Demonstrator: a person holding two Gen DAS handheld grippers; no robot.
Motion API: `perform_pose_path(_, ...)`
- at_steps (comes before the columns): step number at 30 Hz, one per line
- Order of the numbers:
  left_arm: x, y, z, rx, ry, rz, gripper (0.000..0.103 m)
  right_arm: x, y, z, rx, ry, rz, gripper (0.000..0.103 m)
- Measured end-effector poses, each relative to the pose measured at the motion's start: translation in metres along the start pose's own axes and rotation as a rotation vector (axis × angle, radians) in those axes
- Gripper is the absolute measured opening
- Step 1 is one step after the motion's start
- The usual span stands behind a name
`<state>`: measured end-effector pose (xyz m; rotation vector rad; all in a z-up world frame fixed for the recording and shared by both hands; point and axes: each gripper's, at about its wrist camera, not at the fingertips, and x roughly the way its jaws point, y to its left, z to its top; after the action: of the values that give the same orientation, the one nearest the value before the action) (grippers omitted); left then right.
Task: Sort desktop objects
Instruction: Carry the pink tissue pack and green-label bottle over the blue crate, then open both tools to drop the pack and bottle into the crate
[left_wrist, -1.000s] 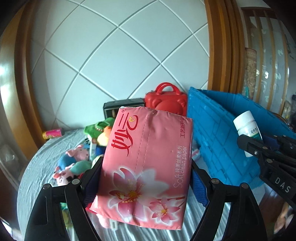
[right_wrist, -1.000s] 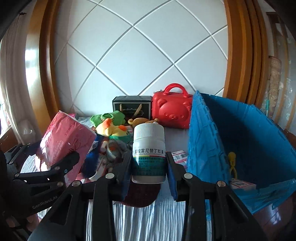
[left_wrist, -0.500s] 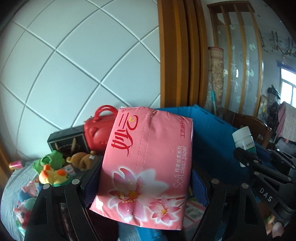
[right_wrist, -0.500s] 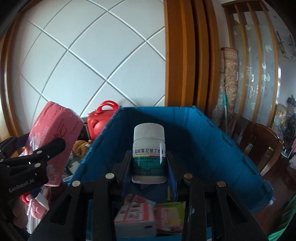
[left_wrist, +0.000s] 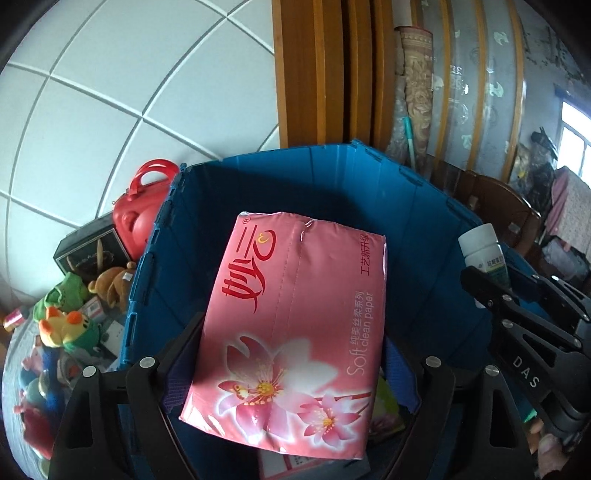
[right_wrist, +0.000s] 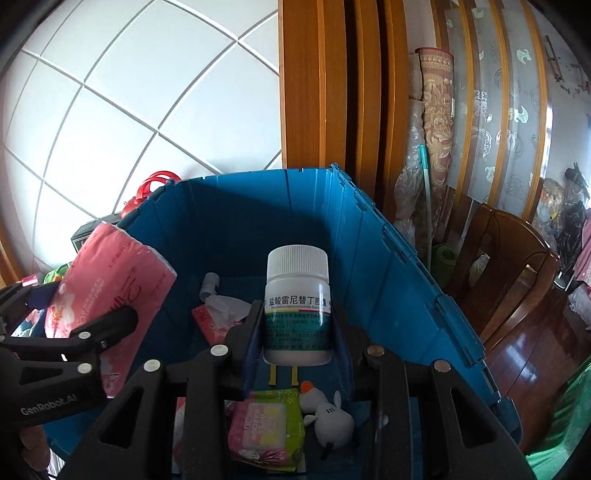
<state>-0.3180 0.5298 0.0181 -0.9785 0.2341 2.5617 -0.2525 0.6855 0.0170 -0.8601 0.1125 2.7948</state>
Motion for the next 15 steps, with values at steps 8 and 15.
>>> perform_pose_path(8,0.008,0.002,0.0,-0.032,0.047,0.01,0.088,0.01,-0.009,0.001,-0.002,0.006,0.027,0.034)
perform_pose_path(15,0.005,-0.002,-0.002,-0.011,0.011,0.045,0.091,0.014,-0.01,0.001,-0.003,0.011,0.034,0.034)
